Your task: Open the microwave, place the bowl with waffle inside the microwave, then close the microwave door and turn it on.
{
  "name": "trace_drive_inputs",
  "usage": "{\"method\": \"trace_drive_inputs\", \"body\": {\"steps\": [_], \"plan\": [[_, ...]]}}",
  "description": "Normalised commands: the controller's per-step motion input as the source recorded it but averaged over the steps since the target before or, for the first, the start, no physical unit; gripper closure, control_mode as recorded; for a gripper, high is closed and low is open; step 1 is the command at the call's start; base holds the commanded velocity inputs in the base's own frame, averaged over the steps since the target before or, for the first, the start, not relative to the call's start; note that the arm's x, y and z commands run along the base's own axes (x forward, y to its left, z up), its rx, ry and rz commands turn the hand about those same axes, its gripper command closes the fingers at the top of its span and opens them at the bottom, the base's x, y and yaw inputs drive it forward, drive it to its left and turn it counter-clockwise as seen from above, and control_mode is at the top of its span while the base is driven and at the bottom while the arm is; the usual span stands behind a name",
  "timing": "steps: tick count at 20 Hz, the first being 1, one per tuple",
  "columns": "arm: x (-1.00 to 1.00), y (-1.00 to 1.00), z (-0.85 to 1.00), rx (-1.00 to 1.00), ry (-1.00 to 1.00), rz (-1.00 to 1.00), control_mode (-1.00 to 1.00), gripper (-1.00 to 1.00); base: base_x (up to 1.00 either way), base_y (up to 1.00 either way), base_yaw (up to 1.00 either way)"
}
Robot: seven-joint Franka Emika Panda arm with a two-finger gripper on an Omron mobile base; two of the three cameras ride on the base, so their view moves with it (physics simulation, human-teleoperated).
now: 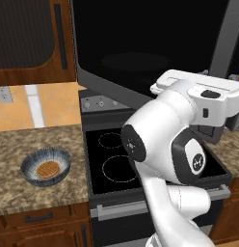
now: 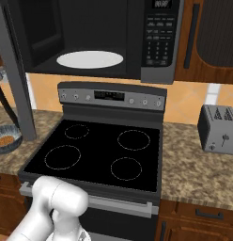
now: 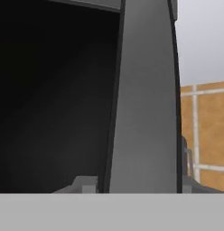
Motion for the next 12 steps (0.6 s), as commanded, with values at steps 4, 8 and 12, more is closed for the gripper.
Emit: {"method": "trace_drive_inputs", "body": {"steps": [4, 8, 12], "plan": [[-0.01, 0.19, -0.36, 0.0, -0.06, -0.09, -1.0, -1.0, 0.0, 0.0, 0.0], [-0.09, 0.14, 0.17, 0.07, -0.02, -0.13, -1.0, -1.0, 0.0, 0.0, 0.0], [0.0, 0.21, 0.4, 0.07, 0.07, -0.13, -1.0, -1.0, 0.0, 0.0, 0.0]]}}
